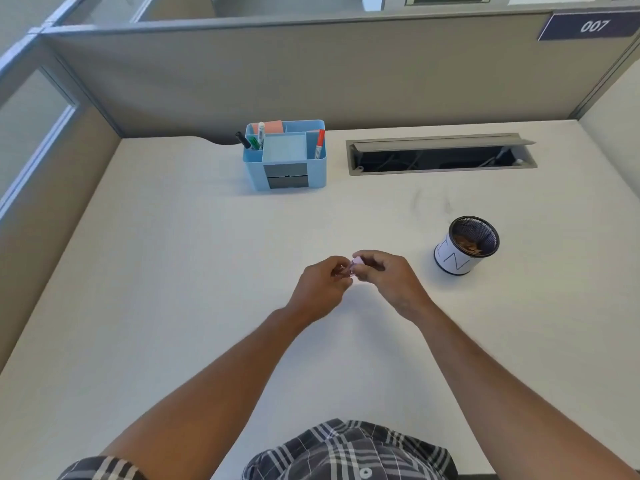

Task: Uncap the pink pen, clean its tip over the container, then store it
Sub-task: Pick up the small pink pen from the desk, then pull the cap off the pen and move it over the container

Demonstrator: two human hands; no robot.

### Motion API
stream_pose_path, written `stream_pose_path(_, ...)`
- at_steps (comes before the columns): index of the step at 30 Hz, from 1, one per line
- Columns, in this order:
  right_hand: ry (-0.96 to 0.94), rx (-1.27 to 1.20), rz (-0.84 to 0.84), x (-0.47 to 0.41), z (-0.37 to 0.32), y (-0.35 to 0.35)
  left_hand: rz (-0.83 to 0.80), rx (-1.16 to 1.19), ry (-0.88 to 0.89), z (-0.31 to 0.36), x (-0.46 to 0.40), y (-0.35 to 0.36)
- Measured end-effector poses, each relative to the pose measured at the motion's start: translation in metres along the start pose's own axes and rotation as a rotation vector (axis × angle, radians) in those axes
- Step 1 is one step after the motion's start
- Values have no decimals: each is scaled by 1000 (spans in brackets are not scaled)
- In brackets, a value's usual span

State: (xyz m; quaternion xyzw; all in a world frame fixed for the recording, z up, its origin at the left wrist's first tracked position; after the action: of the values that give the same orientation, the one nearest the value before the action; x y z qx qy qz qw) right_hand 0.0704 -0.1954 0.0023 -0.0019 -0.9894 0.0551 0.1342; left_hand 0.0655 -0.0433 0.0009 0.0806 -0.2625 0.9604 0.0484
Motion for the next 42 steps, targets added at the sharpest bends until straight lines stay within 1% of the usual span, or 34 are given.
stream_pose_path(4,26,-29,-50,1,-8,-6,-138,177,-15,21,-1,-1)
stream_pose_path(7,28,-56,-110,2,-13,-7,-176,281,-67,26,-3,-2)
stream_pose_path(10,30,-76,-145,3,-16,-7,-181,311,-80,28,-3,-3)
stream_pose_path(13,-4,-9,-156,5,-20,-6,-194,297,-77,27,-1,-1)
stream_pose_path(22,-91,119,-120,12,-32,-3,-118,258,-81,25,3,-3)
stream_pose_path(28,-142,190,-93,12,-36,-2,-98,248,-78,27,3,-3)
stream_pose_path(36,-185,200,-99,14,-42,-2,-58,234,-11,33,5,-3)
stream_pose_path(42,-174,169,-77,10,-46,-7,-62,298,-12,31,3,-4)
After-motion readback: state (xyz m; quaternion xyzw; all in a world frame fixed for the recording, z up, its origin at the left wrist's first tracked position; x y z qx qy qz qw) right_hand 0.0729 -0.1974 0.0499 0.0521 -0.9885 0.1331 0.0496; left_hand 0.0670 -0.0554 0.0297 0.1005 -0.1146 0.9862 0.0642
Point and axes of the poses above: each hand's wrist, its own x-axis away from the middle knuckle, its own y-axis out of the palm, z = x × y, the point moved 8 cm from there along -x, towards the middle knuckle, and after that the axes turned 7 degrees about z, right-handed, at the moved point
